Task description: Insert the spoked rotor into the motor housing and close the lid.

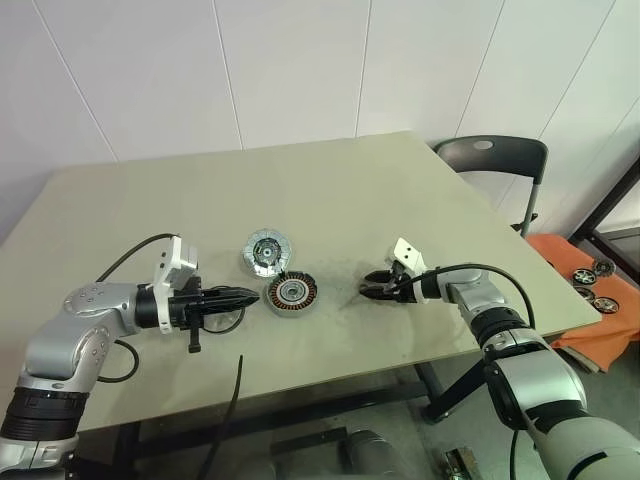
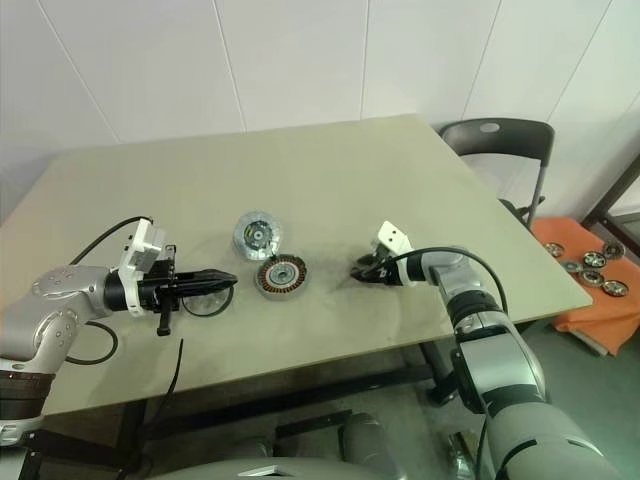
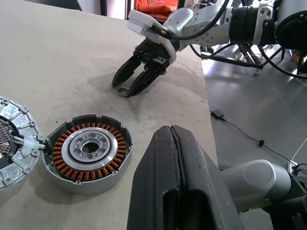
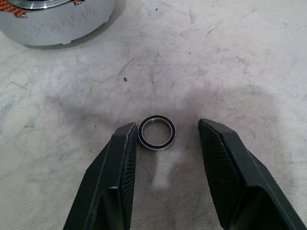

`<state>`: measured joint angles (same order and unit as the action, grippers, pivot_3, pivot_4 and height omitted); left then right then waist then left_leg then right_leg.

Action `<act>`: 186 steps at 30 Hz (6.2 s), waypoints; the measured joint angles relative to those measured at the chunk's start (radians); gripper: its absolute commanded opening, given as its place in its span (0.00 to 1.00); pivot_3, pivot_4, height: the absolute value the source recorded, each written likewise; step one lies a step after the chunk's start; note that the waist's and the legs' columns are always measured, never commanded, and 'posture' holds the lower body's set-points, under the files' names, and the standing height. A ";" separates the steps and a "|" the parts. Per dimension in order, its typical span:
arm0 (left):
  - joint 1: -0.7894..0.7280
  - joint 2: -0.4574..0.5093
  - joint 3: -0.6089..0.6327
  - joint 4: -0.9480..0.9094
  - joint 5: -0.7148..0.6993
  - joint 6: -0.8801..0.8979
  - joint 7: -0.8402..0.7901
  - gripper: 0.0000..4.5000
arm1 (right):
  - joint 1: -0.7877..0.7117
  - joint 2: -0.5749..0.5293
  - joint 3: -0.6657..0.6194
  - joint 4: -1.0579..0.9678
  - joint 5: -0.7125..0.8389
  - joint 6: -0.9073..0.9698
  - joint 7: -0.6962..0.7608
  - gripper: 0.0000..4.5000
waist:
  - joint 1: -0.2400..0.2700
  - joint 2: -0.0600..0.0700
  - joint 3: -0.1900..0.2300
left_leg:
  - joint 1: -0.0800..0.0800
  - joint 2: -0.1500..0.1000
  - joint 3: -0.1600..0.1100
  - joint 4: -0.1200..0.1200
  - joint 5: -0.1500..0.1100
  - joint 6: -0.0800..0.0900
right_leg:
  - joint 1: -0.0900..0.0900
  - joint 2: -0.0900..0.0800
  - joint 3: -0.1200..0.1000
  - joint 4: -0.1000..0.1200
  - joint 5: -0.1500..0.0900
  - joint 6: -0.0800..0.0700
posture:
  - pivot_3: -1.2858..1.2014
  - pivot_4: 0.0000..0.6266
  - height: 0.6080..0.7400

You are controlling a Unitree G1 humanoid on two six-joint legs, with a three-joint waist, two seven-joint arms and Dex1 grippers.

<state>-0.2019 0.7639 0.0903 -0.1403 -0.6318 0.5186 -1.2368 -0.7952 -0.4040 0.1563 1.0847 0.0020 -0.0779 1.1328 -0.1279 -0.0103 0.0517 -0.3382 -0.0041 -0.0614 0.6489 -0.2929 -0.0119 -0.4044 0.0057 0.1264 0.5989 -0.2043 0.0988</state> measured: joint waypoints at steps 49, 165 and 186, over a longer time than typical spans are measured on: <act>-0.004 -0.016 0.000 0.000 0.011 0.000 0.018 0.00 | 0.032 0.031 -0.005 -0.058 -0.028 0.020 -0.003 0.15 | -0.005 -0.003 -0.002 | 0.010 0.000 0.000 0.002 0.000 0.000 | 0.009 0.000 0.000 0.001 0.000 0.000 | 0.52 0.00 1.00; 0.108 -0.036 0.015 0.018 0.053 -0.066 0.088 0.00 | -0.091 0.313 0.071 -0.037 -0.060 0.020 -0.010 0.15 | -0.004 -0.001 -0.001 | 0.000 0.000 -0.001 -0.001 0.000 0.000 | -0.002 0.000 -0.001 0.002 0.001 -0.001 | 0.52 0.00 1.00; 0.111 -0.048 0.015 0.017 0.053 -0.066 0.098 0.00 | -0.101 0.324 0.072 -0.018 -0.064 0.006 -0.047 0.15 | -0.004 -0.001 -0.001 | 0.000 0.000 -0.001 -0.001 0.000 0.000 | -0.002 0.000 -0.001 0.002 0.001 -0.001 | 0.52 0.00 1.00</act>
<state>-0.0911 0.7158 0.1053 -0.1229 -0.5791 0.4530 -1.1386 -0.8961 -0.0799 0.2282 1.0670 -0.0622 -0.0715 1.0860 -0.1324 -0.0113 0.0507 -0.3377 -0.0038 -0.0627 0.6478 -0.2929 -0.0122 -0.4066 0.0060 0.1259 0.6014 -0.2036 0.0982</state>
